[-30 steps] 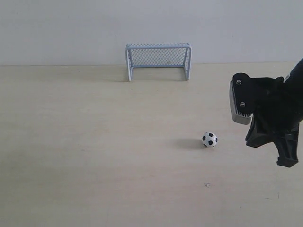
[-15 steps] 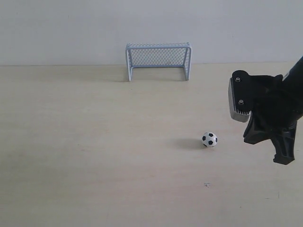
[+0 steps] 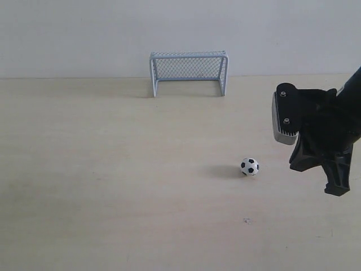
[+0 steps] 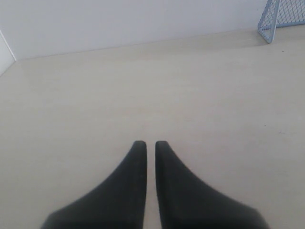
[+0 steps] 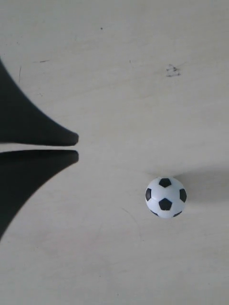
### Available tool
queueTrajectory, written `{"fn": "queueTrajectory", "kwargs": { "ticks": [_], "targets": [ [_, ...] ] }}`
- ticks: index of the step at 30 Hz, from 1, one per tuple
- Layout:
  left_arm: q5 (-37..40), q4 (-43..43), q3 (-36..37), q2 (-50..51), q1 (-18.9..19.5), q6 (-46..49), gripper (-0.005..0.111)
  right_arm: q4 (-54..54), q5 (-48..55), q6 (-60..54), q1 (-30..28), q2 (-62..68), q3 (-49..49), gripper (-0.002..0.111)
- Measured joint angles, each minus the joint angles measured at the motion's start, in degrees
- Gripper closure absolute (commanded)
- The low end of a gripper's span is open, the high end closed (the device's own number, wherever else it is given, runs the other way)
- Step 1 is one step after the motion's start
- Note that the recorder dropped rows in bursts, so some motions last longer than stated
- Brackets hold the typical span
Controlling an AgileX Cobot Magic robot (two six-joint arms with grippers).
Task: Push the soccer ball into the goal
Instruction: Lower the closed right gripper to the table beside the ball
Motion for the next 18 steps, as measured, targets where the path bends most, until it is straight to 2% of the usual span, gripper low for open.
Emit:
{"fn": "queueTrajectory", "kwargs": {
  "ticks": [10, 18],
  "targets": [
    [0.00, 0.00, 0.00, 0.00, 0.00, 0.00, 0.100, 4.20, -2.07, -0.40, 0.00, 0.00, 0.00, 0.108],
    [0.00, 0.00, 0.00, 0.00, 0.00, 0.00, 0.100, 3.80, -8.81, -1.78, 0.00, 0.28, -0.10, 0.108]
  ]
}}
